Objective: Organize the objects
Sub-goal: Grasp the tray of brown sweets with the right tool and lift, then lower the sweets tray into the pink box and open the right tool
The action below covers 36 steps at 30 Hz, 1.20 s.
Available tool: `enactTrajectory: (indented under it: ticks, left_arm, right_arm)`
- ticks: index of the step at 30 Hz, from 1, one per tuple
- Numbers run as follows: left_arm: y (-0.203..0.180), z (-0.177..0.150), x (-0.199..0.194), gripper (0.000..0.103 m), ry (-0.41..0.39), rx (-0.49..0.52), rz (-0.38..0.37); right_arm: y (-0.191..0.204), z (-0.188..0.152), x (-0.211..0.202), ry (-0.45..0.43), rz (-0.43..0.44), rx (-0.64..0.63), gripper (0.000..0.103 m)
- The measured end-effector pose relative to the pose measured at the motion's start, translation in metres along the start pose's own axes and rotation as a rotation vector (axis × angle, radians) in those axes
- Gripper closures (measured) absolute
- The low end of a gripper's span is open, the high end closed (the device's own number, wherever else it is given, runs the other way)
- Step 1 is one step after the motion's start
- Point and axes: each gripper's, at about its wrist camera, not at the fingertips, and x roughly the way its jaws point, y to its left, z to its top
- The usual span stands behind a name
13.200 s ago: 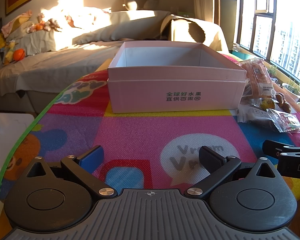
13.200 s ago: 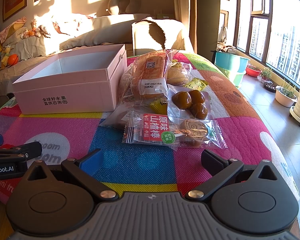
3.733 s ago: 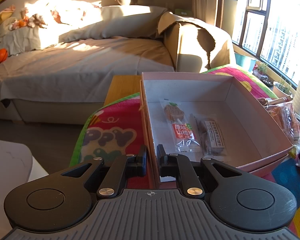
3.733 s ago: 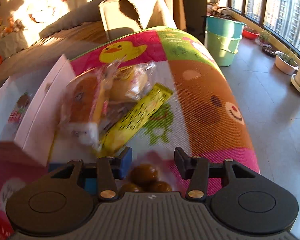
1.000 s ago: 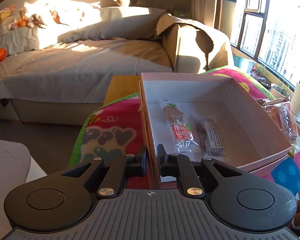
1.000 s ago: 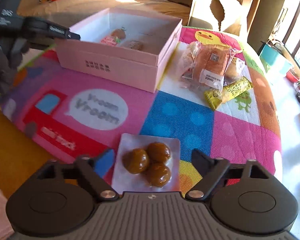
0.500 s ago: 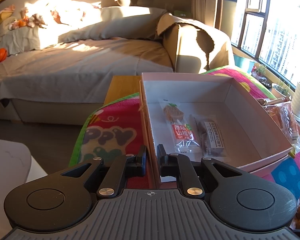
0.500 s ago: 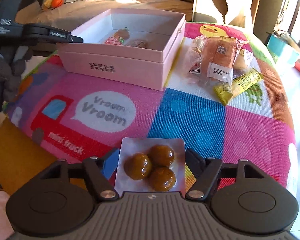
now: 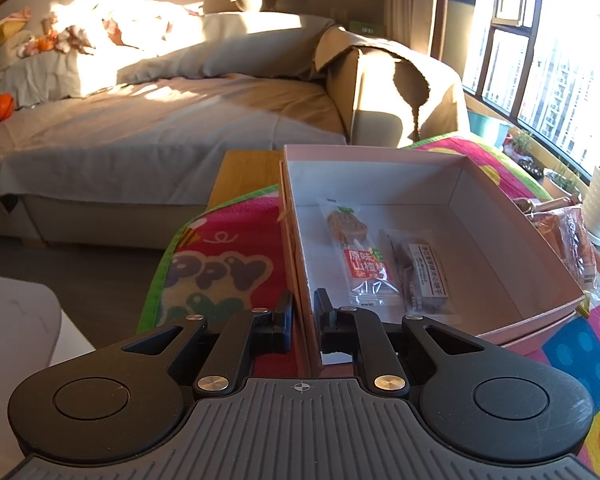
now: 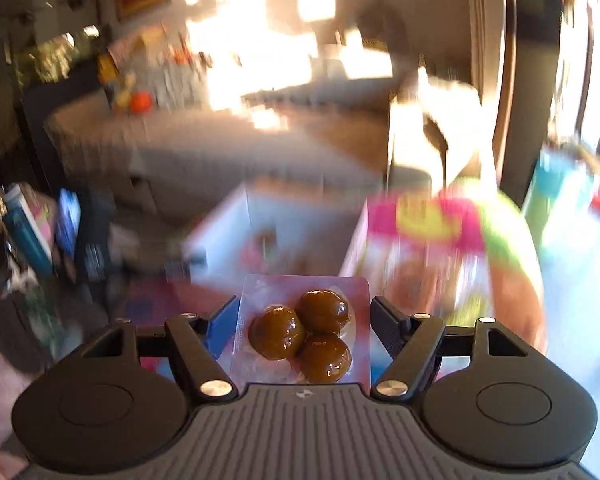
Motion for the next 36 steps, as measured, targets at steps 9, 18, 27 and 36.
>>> enactTrajectory:
  ticks: [9,18,27,36]
  left_arm:
    - [-0.001,-0.001,0.001,0.09,0.004,0.002,0.002]
    - [-0.002,-0.002,0.002,0.09,0.005,0.003,0.004]
    - [0.0,-0.005,0.001,0.09,0.003,0.001,-0.003]
    - [-0.001,-0.002,-0.001,0.09,0.008,0.001,0.005]
  right_arm:
    - [0.022,0.089,0.037,-0.191,-0.023,-0.1,0.03]
    - [0.018,0.084,0.061,-0.151,-0.004,-0.064,0.017]
    - [-0.032,0.026,0.059,-0.101,-0.188,0.021,0.002]
    - [-0.068,-0.041,0.055,-0.056,-0.329,0.091,0.0]
